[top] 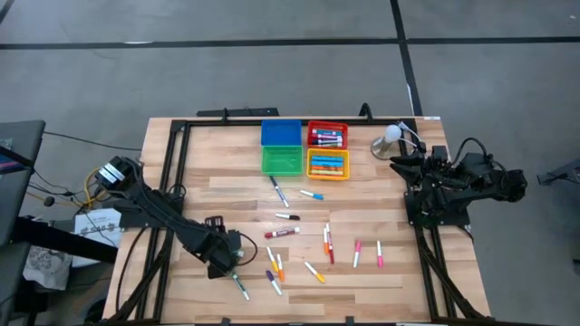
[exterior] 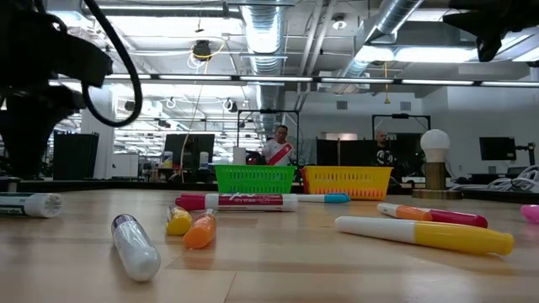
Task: Pick & Place Markers
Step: Put the dark green marker pen into the red bin
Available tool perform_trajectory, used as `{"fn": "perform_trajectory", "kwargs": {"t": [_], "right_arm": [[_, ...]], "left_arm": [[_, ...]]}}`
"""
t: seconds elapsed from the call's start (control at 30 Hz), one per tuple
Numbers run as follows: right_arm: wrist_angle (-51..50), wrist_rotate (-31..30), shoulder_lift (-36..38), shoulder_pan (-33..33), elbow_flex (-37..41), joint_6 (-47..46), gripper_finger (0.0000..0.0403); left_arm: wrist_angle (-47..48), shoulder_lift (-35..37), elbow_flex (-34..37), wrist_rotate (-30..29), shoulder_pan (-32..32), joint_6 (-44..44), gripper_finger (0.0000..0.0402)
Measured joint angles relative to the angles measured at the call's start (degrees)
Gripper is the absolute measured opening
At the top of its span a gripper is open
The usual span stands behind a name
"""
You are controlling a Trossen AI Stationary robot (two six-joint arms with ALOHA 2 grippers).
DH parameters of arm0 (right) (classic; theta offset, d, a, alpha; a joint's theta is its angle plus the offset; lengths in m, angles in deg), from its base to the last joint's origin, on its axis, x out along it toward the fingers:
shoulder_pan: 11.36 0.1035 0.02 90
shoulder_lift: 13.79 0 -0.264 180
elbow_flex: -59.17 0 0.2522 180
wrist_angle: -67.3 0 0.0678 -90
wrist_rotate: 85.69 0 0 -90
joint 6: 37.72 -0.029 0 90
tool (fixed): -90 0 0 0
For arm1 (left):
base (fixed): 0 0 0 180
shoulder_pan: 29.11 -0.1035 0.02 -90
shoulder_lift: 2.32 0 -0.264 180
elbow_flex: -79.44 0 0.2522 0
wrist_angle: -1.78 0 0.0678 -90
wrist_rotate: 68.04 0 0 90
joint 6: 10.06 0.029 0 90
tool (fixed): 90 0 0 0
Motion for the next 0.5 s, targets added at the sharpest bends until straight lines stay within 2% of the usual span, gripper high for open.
{"fn": "perform_trajectory", "kwargs": {"t": [0.17,0.3,0.5], "right_arm": [[0.0,0.0,0.0,0.0,0.0,-0.02,0.0107],[0.0,0.0,-0.02,0.0,0.0,-0.06,0.0107],[0.0,0.0,0.0,0.0,0.0,-1.47,0.0107]], "left_arm": [[-4.48,0.0,1.76,0.44,-0.89,0.86,0.0271],[-9.44,0.0,3.57,3.96,-1.03,2.82,0.0271],[-9.8,0.03,5.9,4.79,-1.07,2.38,0.0271]]}}
